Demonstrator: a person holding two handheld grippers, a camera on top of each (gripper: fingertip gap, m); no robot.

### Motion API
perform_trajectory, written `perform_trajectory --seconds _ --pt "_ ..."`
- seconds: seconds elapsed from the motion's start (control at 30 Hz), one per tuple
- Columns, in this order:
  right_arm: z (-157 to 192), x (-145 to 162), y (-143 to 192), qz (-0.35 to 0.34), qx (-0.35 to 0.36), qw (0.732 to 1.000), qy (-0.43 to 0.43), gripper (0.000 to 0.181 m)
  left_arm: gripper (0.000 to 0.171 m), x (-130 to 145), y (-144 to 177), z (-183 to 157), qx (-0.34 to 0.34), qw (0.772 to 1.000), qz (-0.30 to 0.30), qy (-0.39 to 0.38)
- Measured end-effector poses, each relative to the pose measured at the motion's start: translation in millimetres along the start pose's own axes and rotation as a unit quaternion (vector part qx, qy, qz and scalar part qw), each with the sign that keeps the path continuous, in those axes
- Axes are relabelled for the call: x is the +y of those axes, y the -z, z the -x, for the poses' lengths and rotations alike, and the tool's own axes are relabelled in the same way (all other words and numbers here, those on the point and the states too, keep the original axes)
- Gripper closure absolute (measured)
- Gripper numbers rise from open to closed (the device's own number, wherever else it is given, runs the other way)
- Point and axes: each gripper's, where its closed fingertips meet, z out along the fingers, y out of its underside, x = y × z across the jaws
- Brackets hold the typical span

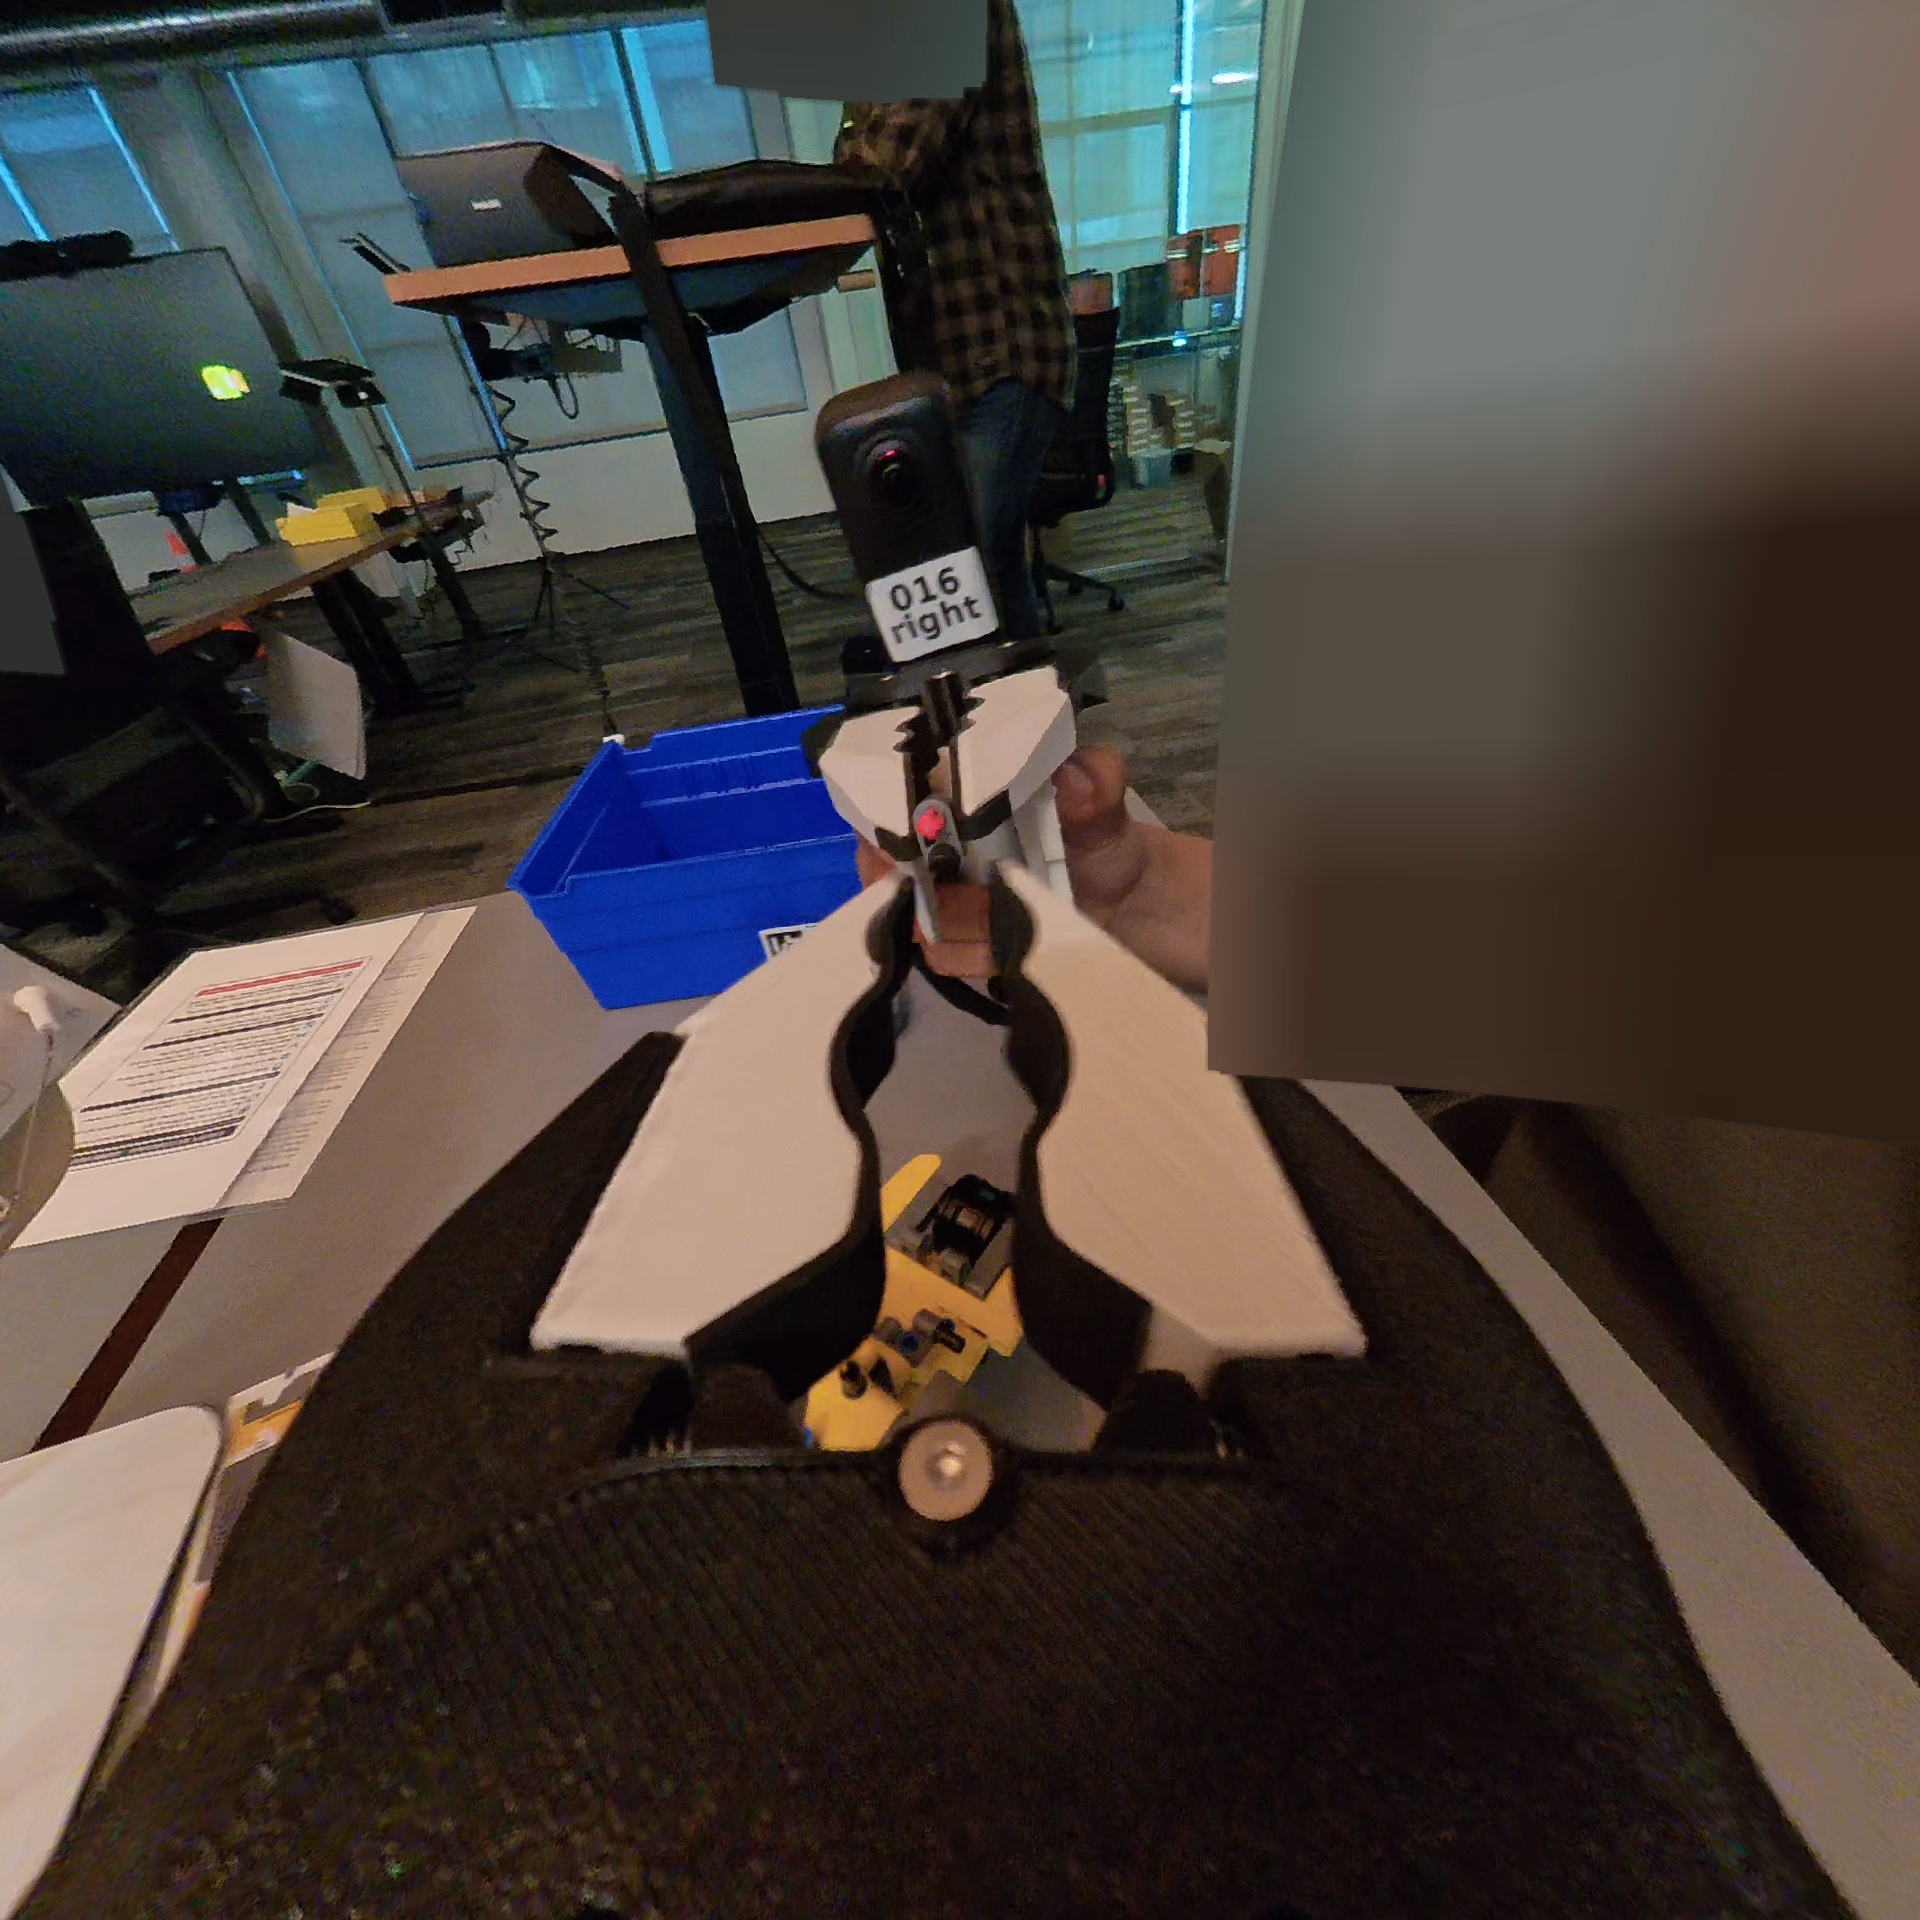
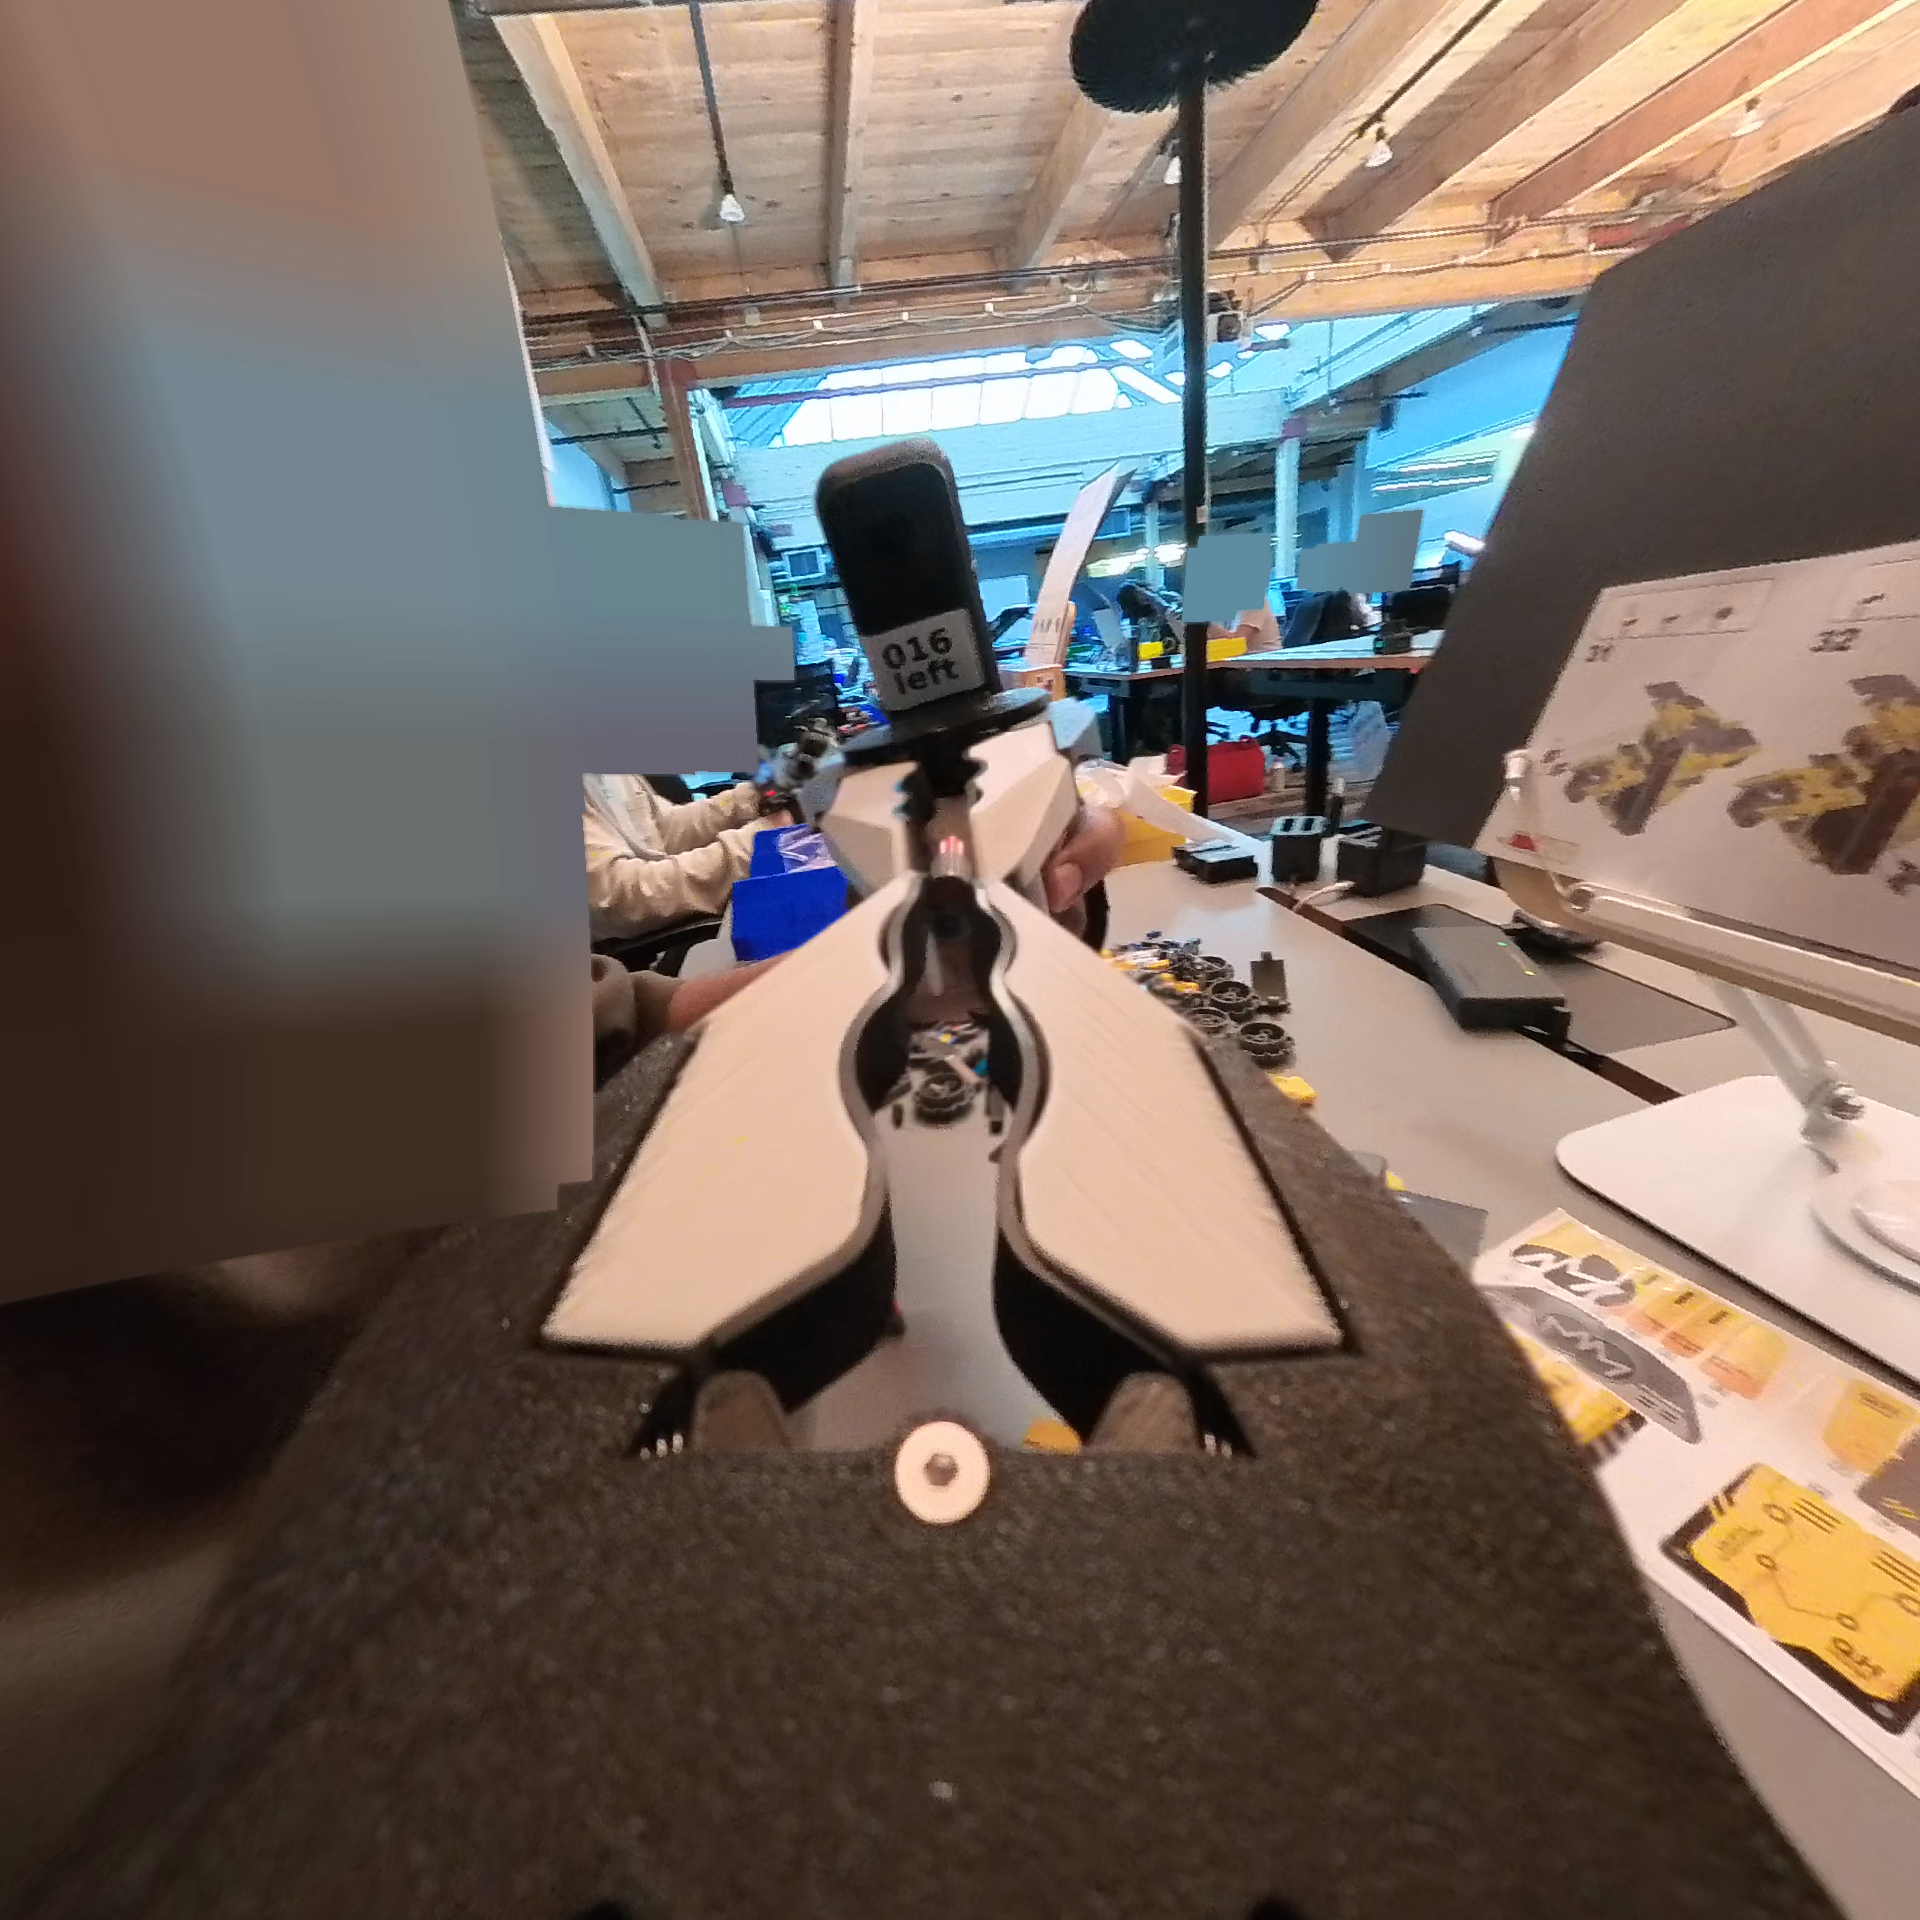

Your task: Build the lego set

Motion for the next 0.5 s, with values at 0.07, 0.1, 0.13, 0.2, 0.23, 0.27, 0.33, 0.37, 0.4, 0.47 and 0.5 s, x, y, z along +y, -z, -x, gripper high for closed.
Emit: perform_trajectory --seconds 0.07,0.1,0.13,0.2,0.23,0.27,0.33,0.37,0.4,0.47,0.5 --pt "-8 -2 3 -0.002 0.025 1.000 -0.002 0.175 0.141 1 1 6 -0.018 1.000 0.007 -0.005" --pt "-13 -2 6 -0.002 0.038 0.999 -0.007 0.174 0.134 3 2 9 -0.027 0.999 0.017 -0.007" --pt "-20 -1 8 0.001 0.053 0.998 -0.014 0.175 0.129 7 3 14 -0.040 0.999 0.033 -0.007" --pt "-39 11 13 0.031 0.100 0.994 -0.031 0.175 0.127 26 5 32 -0.084 0.992 0.098 0.009" --pt "-51 22 15 0.061 0.131 0.989 -0.042 0.175 0.129 42 8 44 -0.111 0.983 0.146 0.029" --pt "-63 36 18 0.091 0.162 0.981 -0.051 0.175 0.128 60 13 55 -0.138 0.970 0.194 0.056" --pt "-73 57 18 0.132 0.185 0.971 -0.070 0.175 0.130 85 19 65 -0.160 0.951 0.246 0.099" --pt "-74 65 16 0.145 0.185 0.969 -0.080 0.175 0.129 91 20 66 -0.161 0.947 0.251 0.117" --pt "-73 71 14 0.155 0.186 0.967 -0.082 0.175 0.127 95 19 65 -0.160 0.944 0.255 0.137" --pt "-74 80 14 0.179 0.205 0.960 -0.062 0.175 0.119 104 20 65 -0.164 0.933 0.275 0.167" --pt "-75 83 15 0.191 0.217 0.956 -0.044 0.175 0.113 108 23 67 -0.175 0.926 0.289 0.171"
